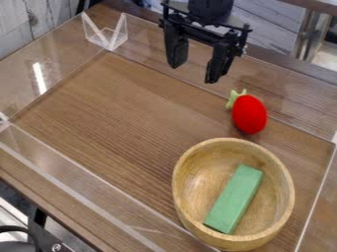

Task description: Put the green stick in the brown bowl

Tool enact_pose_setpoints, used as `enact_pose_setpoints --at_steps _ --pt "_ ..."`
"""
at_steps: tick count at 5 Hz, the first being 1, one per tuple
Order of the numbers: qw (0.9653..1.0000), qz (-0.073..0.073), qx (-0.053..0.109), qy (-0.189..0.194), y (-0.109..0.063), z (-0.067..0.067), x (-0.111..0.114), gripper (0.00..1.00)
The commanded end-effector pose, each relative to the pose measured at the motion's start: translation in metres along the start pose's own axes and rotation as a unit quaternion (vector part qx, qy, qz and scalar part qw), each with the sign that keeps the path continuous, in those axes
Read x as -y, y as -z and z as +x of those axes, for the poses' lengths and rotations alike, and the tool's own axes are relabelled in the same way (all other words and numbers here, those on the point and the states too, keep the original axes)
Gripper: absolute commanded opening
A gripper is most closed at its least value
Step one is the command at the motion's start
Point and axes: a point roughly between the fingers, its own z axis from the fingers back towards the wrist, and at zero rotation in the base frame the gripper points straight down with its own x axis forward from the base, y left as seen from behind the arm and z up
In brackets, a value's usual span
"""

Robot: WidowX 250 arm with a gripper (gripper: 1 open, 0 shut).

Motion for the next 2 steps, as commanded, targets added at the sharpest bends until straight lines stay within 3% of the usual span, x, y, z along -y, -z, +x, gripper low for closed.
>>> enact_pose_setpoints --at_steps 1,2 --pt "0.9987 0.002 0.001 0.052 0.0088 0.0092 -0.0088 1.0" --pt "0.9995 -0.005 0.009 0.03 0.0041 0.008 -0.0068 1.0"
